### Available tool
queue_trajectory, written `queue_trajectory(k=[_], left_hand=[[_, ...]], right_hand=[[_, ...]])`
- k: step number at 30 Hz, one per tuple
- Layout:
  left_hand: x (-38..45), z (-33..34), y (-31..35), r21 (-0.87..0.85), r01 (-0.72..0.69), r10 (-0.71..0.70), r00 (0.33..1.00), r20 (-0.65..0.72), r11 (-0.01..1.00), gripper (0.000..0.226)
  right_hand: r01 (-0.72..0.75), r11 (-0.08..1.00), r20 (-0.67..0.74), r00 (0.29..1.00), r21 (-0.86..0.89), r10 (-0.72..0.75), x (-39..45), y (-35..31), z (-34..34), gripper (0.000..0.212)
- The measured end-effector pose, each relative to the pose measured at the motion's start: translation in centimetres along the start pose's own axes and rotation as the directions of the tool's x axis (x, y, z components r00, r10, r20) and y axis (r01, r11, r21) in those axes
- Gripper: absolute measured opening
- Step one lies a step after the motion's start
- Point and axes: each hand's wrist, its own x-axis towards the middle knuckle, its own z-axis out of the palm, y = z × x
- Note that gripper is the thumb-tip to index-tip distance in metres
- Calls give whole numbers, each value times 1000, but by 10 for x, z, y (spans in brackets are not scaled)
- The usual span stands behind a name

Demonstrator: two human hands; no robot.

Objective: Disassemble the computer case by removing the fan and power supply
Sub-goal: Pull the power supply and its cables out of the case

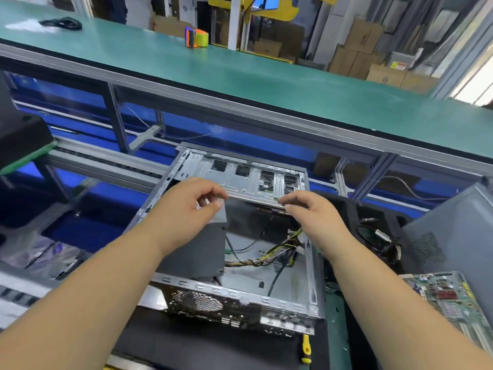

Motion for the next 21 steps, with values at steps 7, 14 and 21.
queue_trajectory(k=[7,14,21], left_hand=[[19,-24,-54,638,-92,-182,919,350,764,108],[30,-13,-80,635,-160,-133,912,388,755,114],[26,-11,-89,542,-141,-65,937,343,829,103]], right_hand=[[-29,996,142,989,-89,41,-7,-13,32,24],[-11,776,287,926,-631,246,0,-6,77,26],[185,492,450,738,-851,502,3,22,100,48]])
